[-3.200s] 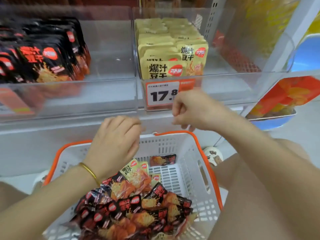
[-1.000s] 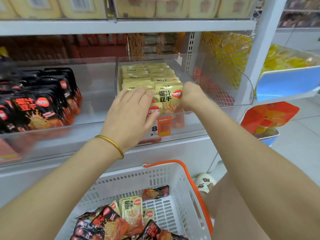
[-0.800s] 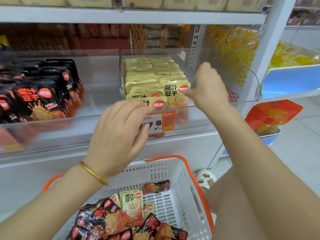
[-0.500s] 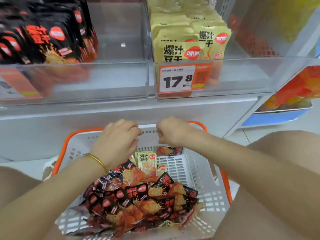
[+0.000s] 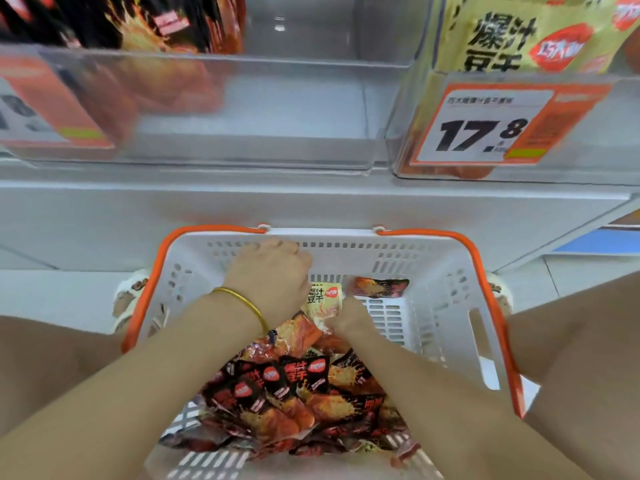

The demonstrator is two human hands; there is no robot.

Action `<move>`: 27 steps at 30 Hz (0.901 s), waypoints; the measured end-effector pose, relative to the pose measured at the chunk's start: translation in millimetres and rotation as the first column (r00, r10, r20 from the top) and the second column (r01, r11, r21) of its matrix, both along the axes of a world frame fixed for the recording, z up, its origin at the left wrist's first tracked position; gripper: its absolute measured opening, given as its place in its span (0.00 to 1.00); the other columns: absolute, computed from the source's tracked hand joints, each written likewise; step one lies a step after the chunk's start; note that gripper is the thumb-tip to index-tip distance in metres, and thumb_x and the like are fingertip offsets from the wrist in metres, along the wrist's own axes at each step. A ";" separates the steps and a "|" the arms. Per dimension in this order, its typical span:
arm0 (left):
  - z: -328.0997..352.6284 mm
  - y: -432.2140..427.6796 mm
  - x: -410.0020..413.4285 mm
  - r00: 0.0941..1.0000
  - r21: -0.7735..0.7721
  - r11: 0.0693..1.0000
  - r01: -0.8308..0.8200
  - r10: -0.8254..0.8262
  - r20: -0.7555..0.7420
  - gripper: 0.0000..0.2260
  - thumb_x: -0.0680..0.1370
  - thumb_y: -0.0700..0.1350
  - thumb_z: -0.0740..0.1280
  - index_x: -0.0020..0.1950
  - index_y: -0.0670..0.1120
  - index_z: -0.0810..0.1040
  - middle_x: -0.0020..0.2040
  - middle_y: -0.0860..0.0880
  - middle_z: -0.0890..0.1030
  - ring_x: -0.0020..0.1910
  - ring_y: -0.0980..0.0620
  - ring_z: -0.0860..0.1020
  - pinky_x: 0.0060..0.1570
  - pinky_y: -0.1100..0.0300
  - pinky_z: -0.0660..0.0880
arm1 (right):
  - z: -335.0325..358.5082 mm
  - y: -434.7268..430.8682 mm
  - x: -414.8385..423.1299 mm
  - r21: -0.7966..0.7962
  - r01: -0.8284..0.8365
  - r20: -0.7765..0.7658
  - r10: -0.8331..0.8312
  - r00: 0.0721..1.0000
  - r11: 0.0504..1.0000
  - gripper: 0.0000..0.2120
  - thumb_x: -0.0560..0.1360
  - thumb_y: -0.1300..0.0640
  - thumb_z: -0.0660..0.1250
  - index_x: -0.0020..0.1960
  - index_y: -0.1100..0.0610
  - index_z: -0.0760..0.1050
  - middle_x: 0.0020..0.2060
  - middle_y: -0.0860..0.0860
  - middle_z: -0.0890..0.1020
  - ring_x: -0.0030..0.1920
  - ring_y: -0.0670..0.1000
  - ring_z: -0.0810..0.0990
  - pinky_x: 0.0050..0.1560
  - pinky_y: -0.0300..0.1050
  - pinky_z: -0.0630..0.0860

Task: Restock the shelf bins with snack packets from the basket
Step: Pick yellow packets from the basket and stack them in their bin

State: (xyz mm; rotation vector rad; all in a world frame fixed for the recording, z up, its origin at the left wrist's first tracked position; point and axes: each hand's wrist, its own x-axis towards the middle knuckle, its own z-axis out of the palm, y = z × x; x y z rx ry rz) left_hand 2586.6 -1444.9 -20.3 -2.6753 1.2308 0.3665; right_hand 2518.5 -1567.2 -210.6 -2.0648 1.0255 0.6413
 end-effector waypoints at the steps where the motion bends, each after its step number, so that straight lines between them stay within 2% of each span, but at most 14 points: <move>1: -0.5 -0.3 0.8 1.000 0.014 1.000 -0.008 0.008 -0.014 0.16 0.81 0.51 0.56 0.66 0.48 0.69 0.65 0.49 0.72 0.67 0.48 0.66 0.65 0.52 0.66 | 7.5 -3.3 1.6 0.018 -0.014 0.024 0.013 1.000 1.000 0.10 0.71 0.56 0.72 0.43 0.58 0.71 0.39 0.53 0.78 0.41 0.53 0.78 0.37 0.44 0.73; 2: -1.0 -0.4 1.5 0.999 0.030 0.999 -0.015 0.016 -0.028 0.16 0.80 0.51 0.56 0.67 0.48 0.69 0.65 0.49 0.71 0.67 0.48 0.66 0.65 0.51 0.66 | 15.1 -7.7 3.2 0.035 -0.022 0.042 0.020 0.999 0.999 0.13 0.71 0.57 0.73 0.36 0.58 0.68 0.35 0.52 0.75 0.37 0.52 0.75 0.33 0.43 0.70; 4: -4.2 -0.3 4.0 0.996 0.031 0.998 -0.046 0.048 -0.075 0.17 0.80 0.51 0.58 0.67 0.47 0.68 0.66 0.48 0.71 0.67 0.47 0.67 0.64 0.51 0.68 | 37.7 -16.8 6.2 0.050 -0.024 0.114 0.018 0.993 0.998 0.15 0.70 0.59 0.74 0.33 0.58 0.68 0.35 0.52 0.75 0.38 0.52 0.74 0.34 0.43 0.70; 7: -8.7 -1.8 8.3 0.966 -0.074 0.985 -0.154 0.135 -0.221 0.20 0.79 0.49 0.62 0.69 0.44 0.66 0.66 0.45 0.69 0.66 0.47 0.67 0.64 0.53 0.67 | 86.6 -28.8 3.5 0.250 0.050 0.224 -0.108 0.969 0.967 0.08 0.69 0.66 0.74 0.44 0.64 0.75 0.40 0.58 0.82 0.39 0.55 0.81 0.41 0.49 0.80; 9: -4.5 -5.9 5.6 0.917 -0.156 0.950 -0.270 0.205 -0.343 0.24 0.77 0.50 0.67 0.69 0.43 0.65 0.66 0.45 0.69 0.64 0.46 0.69 0.61 0.56 0.68 | 127.6 -34.6 -5.3 0.447 0.056 0.270 -0.194 0.943 0.893 0.08 0.71 0.70 0.70 0.44 0.62 0.74 0.37 0.55 0.81 0.32 0.51 0.81 0.34 0.45 0.80; 11: 6.6 -10.8 -0.9 0.846 -0.239 0.885 -0.398 0.254 -0.469 0.25 0.74 0.49 0.70 0.67 0.43 0.67 0.61 0.46 0.74 0.55 0.47 0.75 0.50 0.60 0.70 | 166.6 -37.7 -17.5 0.546 -0.021 0.317 -0.183 0.930 0.838 0.09 0.73 0.71 0.68 0.45 0.59 0.74 0.36 0.53 0.81 0.31 0.49 0.80 0.31 0.41 0.80; 14: 28.2 -17.7 -11.4 0.791 -0.366 0.793 -0.487 0.224 -0.570 0.15 0.72 0.44 0.73 0.54 0.44 0.73 0.46 0.48 0.80 0.40 0.50 0.78 0.41 0.57 0.75 | 212.4 -43.6 -37.7 0.560 -0.073 0.386 -0.182 0.904 0.825 0.09 0.74 0.69 0.67 0.50 0.59 0.73 0.36 0.51 0.81 0.33 0.49 0.80 0.32 0.39 0.79; 16: 47.8 -23.1 -20.3 0.791 -0.434 0.759 -0.486 0.171 -0.587 0.13 0.71 0.43 0.74 0.49 0.45 0.73 0.39 0.50 0.79 0.32 0.54 0.78 0.37 0.57 0.77 | 239.0 -50.1 -49.6 0.520 -0.115 0.443 -0.152 0.884 0.846 0.09 0.74 0.68 0.67 0.52 0.60 0.73 0.36 0.50 0.82 0.33 0.47 0.81 0.31 0.38 0.78; 18: 71.4 -31.6 -29.2 0.773 -0.514 0.700 -0.495 0.086 -0.628 0.14 0.70 0.42 0.74 0.51 0.47 0.72 0.38 0.51 0.79 0.30 0.55 0.78 0.33 0.61 0.77 | 268.5 -62.9 -60.4 0.465 -0.167 0.505 -0.106 0.856 0.869 0.07 0.74 0.68 0.68 0.49 0.59 0.76 0.36 0.50 0.83 0.33 0.46 0.81 0.32 0.37 0.78; 20: 100.1 -43.3 -37.4 0.762 -0.621 0.594 -0.512 -0.019 -0.647 0.15 0.71 0.41 0.73 0.53 0.50 0.72 0.41 0.49 0.80 0.33 0.52 0.80 0.35 0.56 0.79 | 301.4 -81.1 -71.3 0.434 -0.186 0.560 -0.102 0.822 0.882 0.08 0.73 0.66 0.69 0.51 0.60 0.77 0.39 0.53 0.83 0.36 0.50 0.81 0.37 0.40 0.78; 22: 128.6 -57.2 -42.3 0.834 -0.769 0.454 -0.450 -0.095 -0.544 0.14 0.73 0.43 0.71 0.56 0.50 0.71 0.43 0.50 0.79 0.38 0.50 0.80 0.37 0.53 0.78 | 335.4 -101.8 -80.9 0.418 -0.151 0.642 -0.173 0.747 0.896 0.08 0.71 0.63 0.69 0.49 0.59 0.77 0.37 0.53 0.82 0.35 0.50 0.79 0.37 0.40 0.76; 24: 154.4 -71.7 -43.5 0.945 -0.902 0.338 -0.270 -0.088 -0.316 0.14 0.75 0.43 0.69 0.57 0.51 0.70 0.43 0.52 0.77 0.38 0.55 0.77 0.41 0.62 0.74 | 366.3 -122.5 -84.3 0.411 -0.076 0.746 -0.287 0.602 0.909 0.04 0.72 0.63 0.67 0.46 0.58 0.76 0.31 0.49 0.81 0.31 0.46 0.79 0.35 0.39 0.77; 25: 165.5 -78.5 -43.1 0.980 -0.935 0.319 -0.157 -0.065 -0.187 0.13 0.75 0.43 0.68 0.58 0.50 0.70 0.44 0.52 0.77 0.39 0.56 0.76 0.43 0.66 0.72 | 378.8 -133.3 -82.2 0.406 -0.022 0.793 -0.340 0.505 0.913 0.04 0.73 0.65 0.66 0.44 0.57 0.75 0.29 0.48 0.81 0.30 0.46 0.79 0.35 0.40 0.78; 27: 178.5 -92.2 -37.7 0.998 -0.912 0.405 0.067 -0.018 0.066 0.14 0.76 0.45 0.67 0.61 0.46 0.73 0.51 0.49 0.77 0.48 0.53 0.76 0.52 0.61 0.71 | 394.3 -157.0 -68.2 0.365 0.104 0.868 -0.378 0.321 0.925 0.09 0.73 0.69 0.66 0.42 0.57 0.74 0.29 0.47 0.82 0.32 0.46 0.81 0.36 0.42 0.80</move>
